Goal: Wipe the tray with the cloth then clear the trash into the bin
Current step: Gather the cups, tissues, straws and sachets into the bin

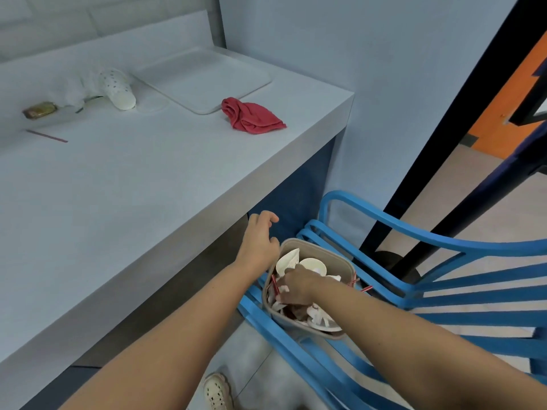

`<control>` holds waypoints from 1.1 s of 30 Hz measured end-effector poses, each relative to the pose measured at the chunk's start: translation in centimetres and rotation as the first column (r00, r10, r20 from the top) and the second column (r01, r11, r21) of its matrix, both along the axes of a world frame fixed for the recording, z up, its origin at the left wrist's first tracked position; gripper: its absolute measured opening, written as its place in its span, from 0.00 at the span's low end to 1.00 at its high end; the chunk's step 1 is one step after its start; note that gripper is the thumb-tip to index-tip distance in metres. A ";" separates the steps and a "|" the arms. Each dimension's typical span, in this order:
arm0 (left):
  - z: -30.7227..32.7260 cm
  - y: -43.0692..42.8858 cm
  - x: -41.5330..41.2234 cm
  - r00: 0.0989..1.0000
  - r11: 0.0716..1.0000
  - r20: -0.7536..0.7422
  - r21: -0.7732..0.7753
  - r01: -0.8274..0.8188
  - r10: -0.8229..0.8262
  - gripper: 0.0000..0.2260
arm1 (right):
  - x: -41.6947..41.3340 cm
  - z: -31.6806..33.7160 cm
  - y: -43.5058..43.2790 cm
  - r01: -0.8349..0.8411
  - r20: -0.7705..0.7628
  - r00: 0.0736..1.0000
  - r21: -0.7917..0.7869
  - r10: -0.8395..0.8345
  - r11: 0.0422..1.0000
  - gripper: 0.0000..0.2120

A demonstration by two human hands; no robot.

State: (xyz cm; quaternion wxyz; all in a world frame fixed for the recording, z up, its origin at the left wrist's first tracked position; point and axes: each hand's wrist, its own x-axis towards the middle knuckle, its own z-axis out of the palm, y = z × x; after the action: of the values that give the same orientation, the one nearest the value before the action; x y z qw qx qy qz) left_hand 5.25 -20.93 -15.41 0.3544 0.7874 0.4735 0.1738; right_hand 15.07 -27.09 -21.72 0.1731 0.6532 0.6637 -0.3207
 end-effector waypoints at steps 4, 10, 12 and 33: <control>2.3 1.1 0.0 0.996 0.992 0.091 0.121 0.017 -0.028 0.14 | 0.5 5.3 3.1 0.003 -0.010 1.000 -0.017 -0.003 1.000 0.20; 8.0 4.4 -0.6 0.942 0.940 0.333 0.306 -0.149 0.040 0.06 | 1.2 14.7 8.3 0.093 -0.057 0.994 -0.049 -0.096 0.994 0.16; 9.7 6.2 -2.0 0.933 0.917 0.353 0.346 -0.197 0.067 0.05 | 0.4 17.8 10.4 0.078 -0.030 0.997 0.004 -0.078 0.997 0.16; 13.3 29.4 -27.5 0.721 0.924 -0.587 0.315 -0.217 0.369 0.20 | -15.9 24.3 29.2 0.017 -0.044 0.999 0.240 -0.007 0.971 0.16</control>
State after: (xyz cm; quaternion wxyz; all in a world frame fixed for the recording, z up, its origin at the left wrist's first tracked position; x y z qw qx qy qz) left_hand -22.28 8.46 -2.11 0.0501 0.7482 0.6616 0.0036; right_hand -0.85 2.10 2.57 0.0767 0.6663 0.6973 -0.2529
